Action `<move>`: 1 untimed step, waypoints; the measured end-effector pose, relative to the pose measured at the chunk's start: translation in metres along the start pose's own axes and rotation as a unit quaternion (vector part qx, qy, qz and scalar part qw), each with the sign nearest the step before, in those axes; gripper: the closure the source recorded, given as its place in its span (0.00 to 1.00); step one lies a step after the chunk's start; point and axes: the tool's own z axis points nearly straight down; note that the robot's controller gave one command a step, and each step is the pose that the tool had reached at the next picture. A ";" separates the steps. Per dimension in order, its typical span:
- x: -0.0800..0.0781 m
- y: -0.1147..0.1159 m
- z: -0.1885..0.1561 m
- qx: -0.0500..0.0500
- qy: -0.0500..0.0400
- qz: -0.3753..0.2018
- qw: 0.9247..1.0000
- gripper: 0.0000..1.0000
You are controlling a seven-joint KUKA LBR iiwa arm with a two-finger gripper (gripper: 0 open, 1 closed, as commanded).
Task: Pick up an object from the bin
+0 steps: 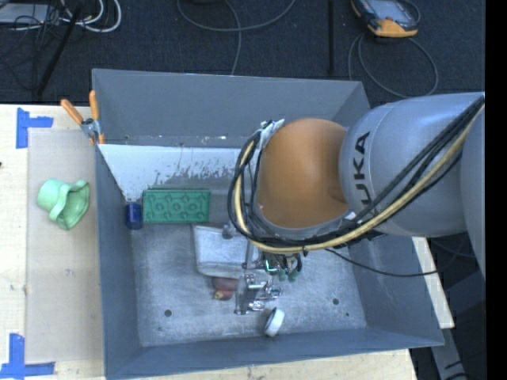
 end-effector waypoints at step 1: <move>0.005 -0.052 0.073 -0.004 -0.019 -0.062 0.998 0.00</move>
Offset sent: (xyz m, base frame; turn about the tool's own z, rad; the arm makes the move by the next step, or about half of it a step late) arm -0.0169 -0.0712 -0.1044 -0.1385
